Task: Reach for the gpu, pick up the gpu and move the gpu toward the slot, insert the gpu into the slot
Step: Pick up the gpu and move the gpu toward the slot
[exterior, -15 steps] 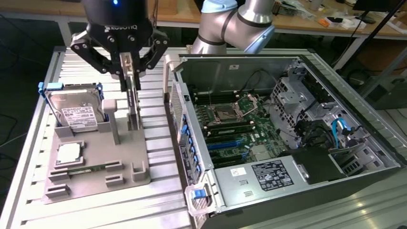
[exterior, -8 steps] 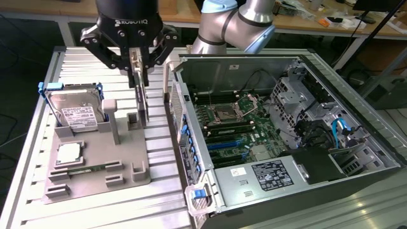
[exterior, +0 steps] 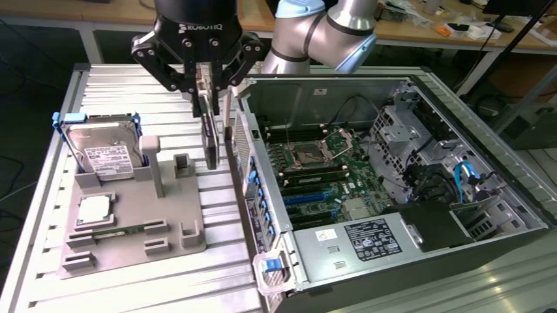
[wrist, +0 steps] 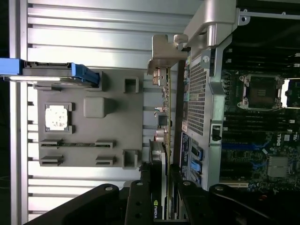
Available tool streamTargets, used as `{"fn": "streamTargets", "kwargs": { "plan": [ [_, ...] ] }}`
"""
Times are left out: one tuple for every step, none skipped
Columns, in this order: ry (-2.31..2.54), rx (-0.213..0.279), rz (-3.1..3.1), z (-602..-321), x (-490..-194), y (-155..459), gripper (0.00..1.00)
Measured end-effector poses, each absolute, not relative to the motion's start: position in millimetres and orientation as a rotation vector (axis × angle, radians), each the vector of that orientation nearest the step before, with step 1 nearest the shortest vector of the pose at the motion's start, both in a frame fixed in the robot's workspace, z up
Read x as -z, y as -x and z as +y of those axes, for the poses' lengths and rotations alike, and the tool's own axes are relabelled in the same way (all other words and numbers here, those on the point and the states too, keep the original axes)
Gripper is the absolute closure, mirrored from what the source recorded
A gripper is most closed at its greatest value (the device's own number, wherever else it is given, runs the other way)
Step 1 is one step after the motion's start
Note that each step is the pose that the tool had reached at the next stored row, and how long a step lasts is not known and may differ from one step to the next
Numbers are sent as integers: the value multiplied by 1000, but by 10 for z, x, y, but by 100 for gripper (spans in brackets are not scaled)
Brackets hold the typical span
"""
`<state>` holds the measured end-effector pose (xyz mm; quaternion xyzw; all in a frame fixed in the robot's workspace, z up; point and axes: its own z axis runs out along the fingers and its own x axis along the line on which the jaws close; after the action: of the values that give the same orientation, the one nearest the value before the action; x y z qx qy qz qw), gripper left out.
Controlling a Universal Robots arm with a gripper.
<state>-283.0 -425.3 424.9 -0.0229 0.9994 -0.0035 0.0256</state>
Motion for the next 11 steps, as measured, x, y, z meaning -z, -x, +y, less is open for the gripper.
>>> {"fn": "streamTargets", "kwargs": {
  "plan": [
    [71, 11, 3090, -4253, -4253, 2808, 73],
    [71, 11, 3090, -4253, -4258, 2784, 73],
    [71, 11, 3090, -4252, -4263, 2759, 73],
    [71, 11, 3090, -4252, -4270, 2730, 73],
    [71, 11, 3090, -4253, -4284, 2705, 73],
    [71, 11, 3090, -4253, -4316, 2685, 73],
    [71, 11, 3090, -4252, -4351, 2674, 73],
    [71, 11, 3090, -4252, -4387, 2661, 73],
    [71, 11, 3091, -4252, -4414, 2643, 73],
    [71, 11, 3091, -4252, -4437, 2620, 73],
    [71, 10, 3091, -4252, -4447, 2594, 73]
  ]
}}
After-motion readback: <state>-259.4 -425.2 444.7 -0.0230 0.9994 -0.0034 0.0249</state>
